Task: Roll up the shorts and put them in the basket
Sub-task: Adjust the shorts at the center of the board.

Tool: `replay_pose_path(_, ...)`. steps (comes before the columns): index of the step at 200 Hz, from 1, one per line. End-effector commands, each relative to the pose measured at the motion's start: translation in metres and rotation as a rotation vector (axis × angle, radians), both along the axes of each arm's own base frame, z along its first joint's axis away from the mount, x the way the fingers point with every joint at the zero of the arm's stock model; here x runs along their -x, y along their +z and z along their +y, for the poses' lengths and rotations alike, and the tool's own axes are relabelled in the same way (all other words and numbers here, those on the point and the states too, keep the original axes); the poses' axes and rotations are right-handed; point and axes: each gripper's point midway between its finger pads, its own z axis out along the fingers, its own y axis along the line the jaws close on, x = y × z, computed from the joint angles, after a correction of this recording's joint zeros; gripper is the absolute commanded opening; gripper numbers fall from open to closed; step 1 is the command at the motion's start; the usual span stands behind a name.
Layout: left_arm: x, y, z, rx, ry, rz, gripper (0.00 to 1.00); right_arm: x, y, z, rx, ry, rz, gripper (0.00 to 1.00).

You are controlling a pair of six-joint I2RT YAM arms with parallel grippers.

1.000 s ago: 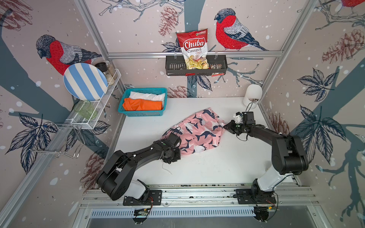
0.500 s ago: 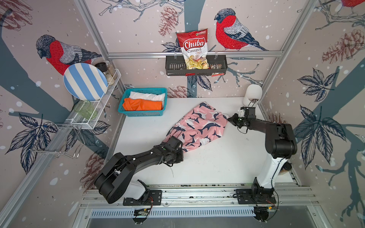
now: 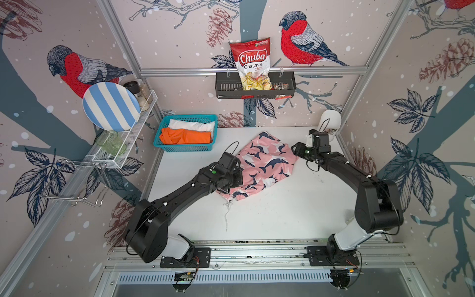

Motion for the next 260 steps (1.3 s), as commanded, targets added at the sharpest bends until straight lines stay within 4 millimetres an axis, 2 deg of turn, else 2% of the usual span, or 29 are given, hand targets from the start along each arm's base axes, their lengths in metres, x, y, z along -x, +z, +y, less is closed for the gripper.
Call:
replay_pose_path(1,-0.024,-0.025,0.031,-0.154,-0.022,0.055,0.02,0.050,-0.028,0.051,0.000,0.184,0.146,0.52)
replay_pose_path(28,-0.050,-0.063,0.042,-0.241,-0.035,0.111,0.01,0.095,-0.055,0.105,-0.041,0.307,0.228,0.50)
replay_pose_path(45,-0.050,-0.086,0.042,-0.229,-0.047,0.167,0.01,0.105,-0.075,0.115,-0.045,0.322,0.272,0.48)
replay_pose_path(58,-0.041,-0.097,0.036,-0.185,-0.066,0.198,0.00,0.101,-0.091,0.112,-0.030,0.309,0.296,0.47)
replay_pose_path(83,-0.001,-0.108,0.018,-0.031,-0.121,0.251,0.00,0.078,-0.121,0.097,-0.044,0.277,0.335,0.41)
replay_pose_path(101,0.031,-0.110,0.004,0.026,-0.145,0.270,0.00,0.059,-0.138,0.089,-0.015,0.281,0.356,0.38)
replay_pose_path(120,0.060,-0.104,-0.020,0.077,-0.157,0.263,0.01,0.040,-0.144,0.081,-0.005,0.273,0.351,0.35)
replay_pose_path(140,0.079,-0.091,-0.045,0.095,-0.179,0.229,0.01,0.027,-0.138,0.069,-0.015,0.252,0.346,0.32)
replay_pose_path(165,0.079,-0.072,-0.037,0.060,-0.109,0.174,0.07,0.034,-0.103,0.067,-0.016,0.269,0.298,0.31)
replay_pose_path(185,0.077,-0.052,-0.021,0.021,-0.059,0.127,0.20,0.055,-0.083,0.076,-0.004,0.313,0.286,0.32)
replay_pose_path(197,0.082,-0.046,-0.015,0.012,-0.046,0.127,0.30,0.073,-0.078,0.078,0.015,0.326,0.294,0.37)
replay_pose_path(212,0.092,-0.040,-0.013,0.027,-0.034,0.129,0.36,0.094,-0.077,0.077,0.039,0.324,0.303,0.41)
replay_pose_path(237,0.113,-0.041,-0.018,0.085,-0.028,0.152,0.47,0.127,-0.072,0.085,0.037,0.355,0.307,0.49)
replay_pose_path(260,0.126,-0.050,-0.024,0.117,-0.035,0.170,0.55,0.146,-0.066,0.086,0.051,0.366,0.304,0.51)
